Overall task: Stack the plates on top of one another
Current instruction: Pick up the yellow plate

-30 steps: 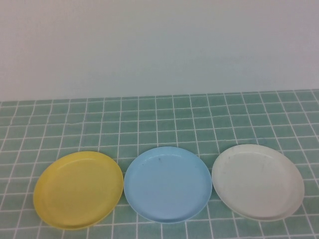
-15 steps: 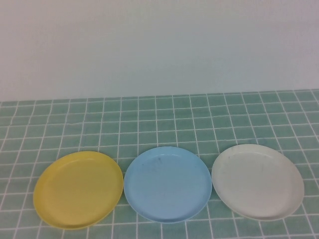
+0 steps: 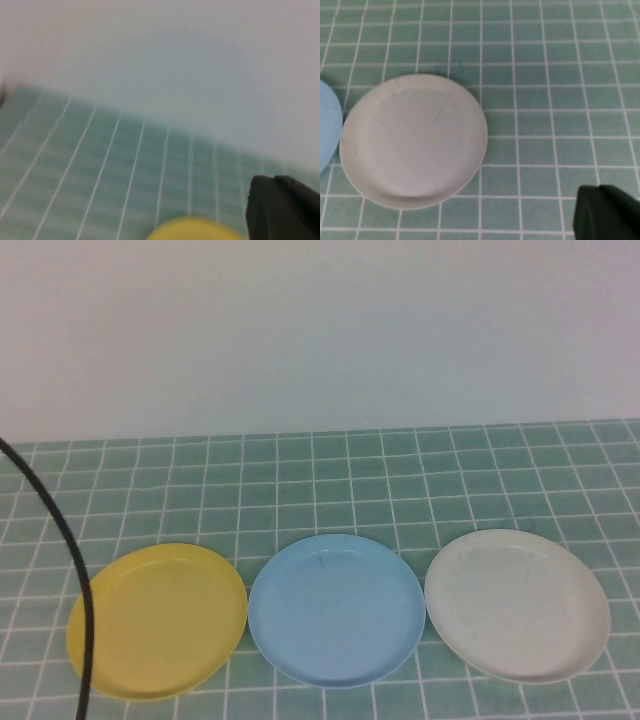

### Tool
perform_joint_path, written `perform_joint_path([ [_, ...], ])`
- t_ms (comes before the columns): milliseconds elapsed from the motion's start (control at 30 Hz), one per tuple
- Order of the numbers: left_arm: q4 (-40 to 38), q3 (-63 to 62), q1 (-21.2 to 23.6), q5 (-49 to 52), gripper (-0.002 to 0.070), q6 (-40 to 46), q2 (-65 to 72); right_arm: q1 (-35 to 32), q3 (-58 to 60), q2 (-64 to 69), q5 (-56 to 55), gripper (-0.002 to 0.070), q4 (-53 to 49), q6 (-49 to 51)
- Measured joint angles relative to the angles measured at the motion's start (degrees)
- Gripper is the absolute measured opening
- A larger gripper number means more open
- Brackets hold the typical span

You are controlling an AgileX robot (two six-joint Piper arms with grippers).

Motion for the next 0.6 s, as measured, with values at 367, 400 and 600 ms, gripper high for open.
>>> perform_joint_path([
  [367,-9.72,-7.75,0.00,20.89,-0.0001,17.45,19.64,0.00,-1.54,9.69,6.33,-0.0001,2.20,-1.25],
  [400,-10.88,-8.35,-0.10,21.67,-0.0001,18.92,21.26,0.00,-1.54,9.67,6.33,-0.0001,2.20,-1.34],
  [600,-13.24,-13.32,-0.10,29.14,0.0089,21.98,31.30,0.00,-1.57,9.67,6.47,-0.0001,2.99,-2.51],
])
